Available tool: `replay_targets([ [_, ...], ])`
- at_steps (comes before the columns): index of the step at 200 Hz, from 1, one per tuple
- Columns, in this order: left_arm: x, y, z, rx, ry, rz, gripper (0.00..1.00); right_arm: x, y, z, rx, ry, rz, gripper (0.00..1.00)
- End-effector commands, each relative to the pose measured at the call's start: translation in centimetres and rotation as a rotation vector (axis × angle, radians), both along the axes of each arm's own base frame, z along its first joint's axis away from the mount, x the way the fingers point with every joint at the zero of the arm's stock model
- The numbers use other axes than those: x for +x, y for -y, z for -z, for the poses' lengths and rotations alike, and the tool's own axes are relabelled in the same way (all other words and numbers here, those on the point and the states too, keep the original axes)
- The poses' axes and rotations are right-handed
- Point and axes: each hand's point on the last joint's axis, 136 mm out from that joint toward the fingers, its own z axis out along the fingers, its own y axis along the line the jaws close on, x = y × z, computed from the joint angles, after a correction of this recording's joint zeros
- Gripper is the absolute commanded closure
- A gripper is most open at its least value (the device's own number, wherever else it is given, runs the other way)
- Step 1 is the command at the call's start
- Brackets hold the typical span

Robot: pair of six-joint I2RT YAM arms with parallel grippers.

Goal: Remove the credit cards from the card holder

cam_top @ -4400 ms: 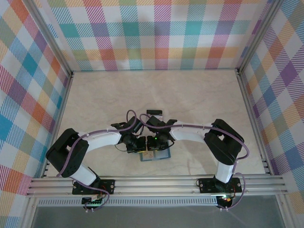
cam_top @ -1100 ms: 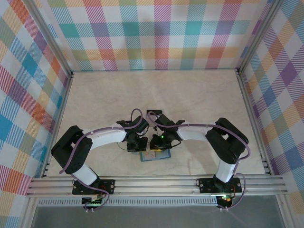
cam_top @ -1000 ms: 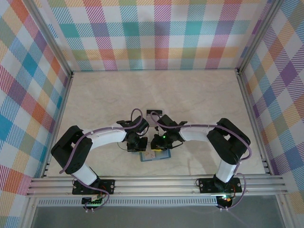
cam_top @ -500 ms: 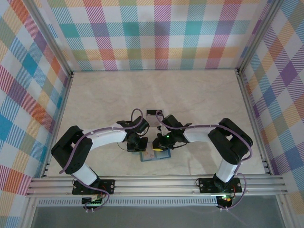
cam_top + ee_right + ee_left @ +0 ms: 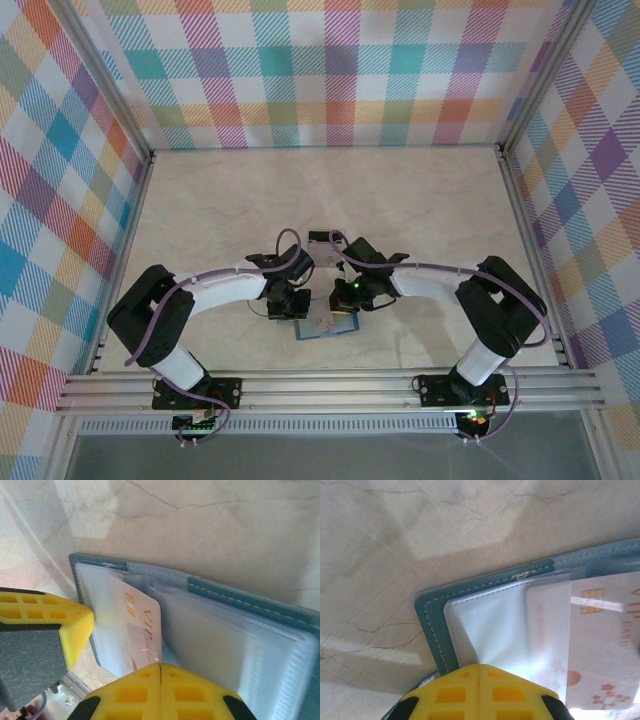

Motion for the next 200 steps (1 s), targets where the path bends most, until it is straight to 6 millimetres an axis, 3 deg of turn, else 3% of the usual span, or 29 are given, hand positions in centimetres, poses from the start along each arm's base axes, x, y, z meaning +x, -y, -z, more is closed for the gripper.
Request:
replay_targets([
  [1, -2.2, -3.3, 1.2, 0.144, -0.052, 0.006, 1.0, 0.0, 2.0, -0.2, -0.111, 0.03, -0.01, 1.0],
  [51, -2.0, -2.7, 0.7, 0.117, -0.045, 0.008, 1.0, 0.2, 2.6, -1.2, -0.153, 0.048, -0.015, 1.0],
  [123, -1.5, -1.5, 0.2, 0.083, -0.038, 0.015, 1.0, 0.0, 0.6, -1.9, -0.106, 0.043, -0.051, 1.0],
  [168, -1.4, -1.1, 0.1, 0.078, -0.035, 0.022, 1.0, 0.0, -0.6, -2.2, -0.066, 0.034, -0.051, 0.83],
  [200, -1.5, -1.1, 0.2, 0.077, -0.036, 0.024, 1.0, -0.1, -1.0, -2.1, -0.051, 0.024, -0.048, 0.8],
])
